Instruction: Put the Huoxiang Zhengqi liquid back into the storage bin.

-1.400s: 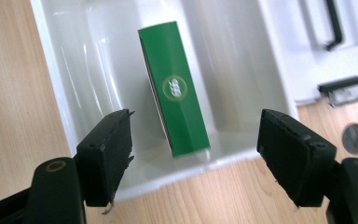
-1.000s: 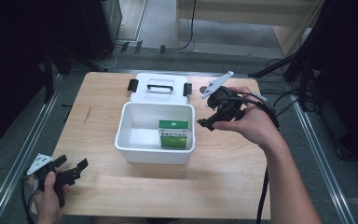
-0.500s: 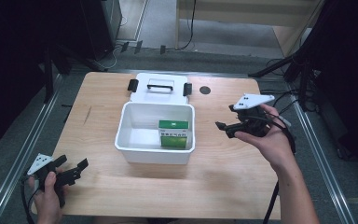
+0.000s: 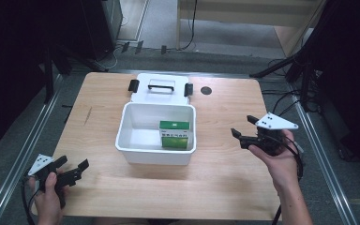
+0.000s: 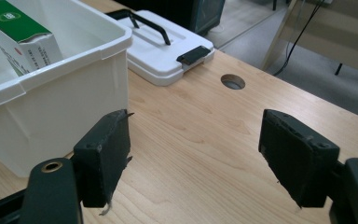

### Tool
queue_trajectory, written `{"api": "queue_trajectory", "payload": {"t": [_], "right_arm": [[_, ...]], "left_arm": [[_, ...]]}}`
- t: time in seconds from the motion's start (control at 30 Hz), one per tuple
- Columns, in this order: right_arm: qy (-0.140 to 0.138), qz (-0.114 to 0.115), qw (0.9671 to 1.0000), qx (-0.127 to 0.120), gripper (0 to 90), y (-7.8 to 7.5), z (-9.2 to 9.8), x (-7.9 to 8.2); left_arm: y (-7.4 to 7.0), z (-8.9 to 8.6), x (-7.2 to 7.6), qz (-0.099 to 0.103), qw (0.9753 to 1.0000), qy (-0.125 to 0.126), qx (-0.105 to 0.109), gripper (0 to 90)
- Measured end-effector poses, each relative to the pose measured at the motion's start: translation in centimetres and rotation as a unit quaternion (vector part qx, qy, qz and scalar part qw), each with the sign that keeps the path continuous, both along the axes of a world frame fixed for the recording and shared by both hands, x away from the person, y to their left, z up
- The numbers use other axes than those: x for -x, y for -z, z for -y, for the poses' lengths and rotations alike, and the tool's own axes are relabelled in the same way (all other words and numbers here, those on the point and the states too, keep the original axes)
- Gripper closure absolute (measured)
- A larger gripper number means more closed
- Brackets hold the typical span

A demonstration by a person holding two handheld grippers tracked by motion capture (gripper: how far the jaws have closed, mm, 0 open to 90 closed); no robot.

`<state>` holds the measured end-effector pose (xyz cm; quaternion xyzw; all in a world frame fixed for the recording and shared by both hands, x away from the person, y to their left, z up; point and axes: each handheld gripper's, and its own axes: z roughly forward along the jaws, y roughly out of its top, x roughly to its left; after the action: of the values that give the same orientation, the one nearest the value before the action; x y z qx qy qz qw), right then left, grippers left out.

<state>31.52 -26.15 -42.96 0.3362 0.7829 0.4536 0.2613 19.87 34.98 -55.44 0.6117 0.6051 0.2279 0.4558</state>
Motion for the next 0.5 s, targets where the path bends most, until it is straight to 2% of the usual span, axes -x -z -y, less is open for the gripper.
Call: {"api": "queue_trajectory", "payload": {"t": [0.07, 0.13, 0.17, 0.23, 0.4, 0.43, 0.5], "right_arm": [[0.011, 0.015, 0.9997, -0.014, 24.9, 1.0, 1.0, 0.6], [0.017, 0.016, 0.9996, -0.017, 24.6, 1.3, 1.3, 0.8], [0.031, 0.019, 0.9990, -0.024, 24.5, 1.9, 2.0, 1.2], [0.036, 0.023, 0.9987, -0.028, 24.5, 2.2, 2.3, 1.4], [0.059, 0.030, 0.9968, -0.044, 24.3, 4.4, 4.5, 2.4], [0.059, 0.030, 0.9968, -0.044, 24.3, 4.4, 4.5, 2.4], [0.065, 0.034, 0.9951, -0.066, 23.4, 5.3, 5.5, 3.1]], "left_arm": [[0.0, 0.0, 0.0, 0.000, 1.0000, 0.000, 0.000, 4.5], [0.0, 0.0, 0.0, -0.001, 1.0000, 0.000, 0.000, 4.5], [0.0, 0.0, 0.0, -0.002, 1.0000, 0.000, 0.000, 4.5], [0.0, 0.0, 0.0, -0.002, 1.0000, 0.000, 0.000, 4.6], [0.0, 0.0, 0.0, -0.005, 1.0000, 0.002, 0.001, 4.5], [0.0, 0.0, 0.0, -0.005, 1.0000, 0.002, 0.001, 4.5], [0.0, 0.1, 0.0, -0.004, 1.0000, 0.002, 0.001, 4.5]]}}
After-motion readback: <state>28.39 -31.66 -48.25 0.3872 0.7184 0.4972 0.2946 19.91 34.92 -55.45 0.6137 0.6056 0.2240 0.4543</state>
